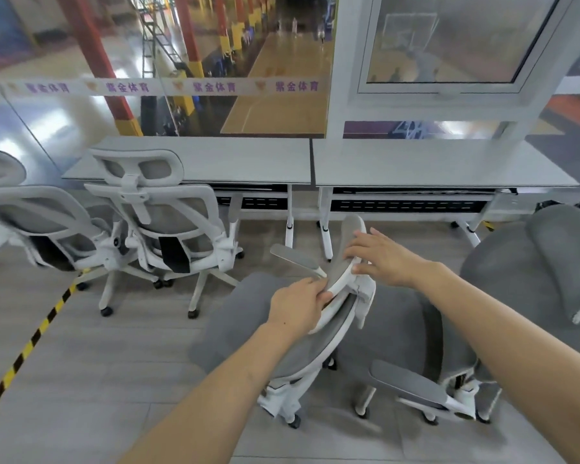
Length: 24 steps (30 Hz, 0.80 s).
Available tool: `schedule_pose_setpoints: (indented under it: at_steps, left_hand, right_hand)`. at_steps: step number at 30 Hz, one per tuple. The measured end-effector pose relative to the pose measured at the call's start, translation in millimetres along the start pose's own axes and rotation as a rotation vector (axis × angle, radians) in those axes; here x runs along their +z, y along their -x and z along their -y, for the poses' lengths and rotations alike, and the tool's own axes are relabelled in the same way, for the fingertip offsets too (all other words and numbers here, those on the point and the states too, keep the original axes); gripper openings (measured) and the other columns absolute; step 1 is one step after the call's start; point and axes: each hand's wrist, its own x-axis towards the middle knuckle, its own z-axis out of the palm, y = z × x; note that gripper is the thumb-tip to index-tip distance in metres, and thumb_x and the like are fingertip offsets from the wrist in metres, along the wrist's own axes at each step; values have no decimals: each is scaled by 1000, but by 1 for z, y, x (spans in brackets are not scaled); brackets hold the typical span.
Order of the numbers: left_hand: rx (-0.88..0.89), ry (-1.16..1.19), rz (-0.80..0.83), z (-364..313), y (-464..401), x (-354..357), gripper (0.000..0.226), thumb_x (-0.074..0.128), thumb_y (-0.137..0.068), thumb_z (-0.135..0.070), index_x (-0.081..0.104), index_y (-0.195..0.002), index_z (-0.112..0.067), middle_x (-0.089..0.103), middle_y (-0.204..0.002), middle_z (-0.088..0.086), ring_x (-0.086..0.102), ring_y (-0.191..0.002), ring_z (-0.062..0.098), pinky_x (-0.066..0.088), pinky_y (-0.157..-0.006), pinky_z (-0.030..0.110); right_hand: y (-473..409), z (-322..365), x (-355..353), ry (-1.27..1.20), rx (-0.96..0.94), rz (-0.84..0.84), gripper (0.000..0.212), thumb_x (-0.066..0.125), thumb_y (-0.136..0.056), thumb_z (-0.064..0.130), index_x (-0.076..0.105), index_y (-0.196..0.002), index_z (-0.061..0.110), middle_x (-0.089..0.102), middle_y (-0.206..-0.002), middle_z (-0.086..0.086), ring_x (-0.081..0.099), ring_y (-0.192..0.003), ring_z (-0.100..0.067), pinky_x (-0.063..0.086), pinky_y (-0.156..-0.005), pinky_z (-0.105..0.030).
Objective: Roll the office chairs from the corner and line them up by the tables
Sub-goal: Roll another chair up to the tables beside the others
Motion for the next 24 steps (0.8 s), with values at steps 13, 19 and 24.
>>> schedule_pose_setpoints:
  at_steps: [13, 19, 24]
  left_hand:
    - [17, -126, 107, 115, 62, -62, 29, 40, -111, -38, 57, -134, -43, 64, -115, -13, 59, -109, 17, 46, -89, 43]
    - [-55, -198, -4, 168, 91, -79, 26, 40, -111, -34, 53, -129, -48, 61, -128, -24, 49, -123, 10, 34, -93, 41]
    - [-75, -168, -96, 204, 114, -79, 36, 43, -109, -23, 52, -135, -46, 53, -138, -27, 45, -131, 0, 32, -96, 32]
  right_hand:
    - [-37, 107, 60, 3, -48, -311, 42, 53, -91, 70, 67, -101, 32, 40, -89, 15, 33, -86, -12, 31, -80, -31]
    - [-65, 167, 87, -21, -29, -413, 43, 53, -90, 73, 66, -94, 33, 45, -86, 13, 43, -84, -15, 42, -78, -38]
    - [-79, 209, 105, 53, 37, -496, 41, 54, -88, 72, 68, -92, 33, 50, -86, 10, 51, -81, -19, 44, -73, -37]
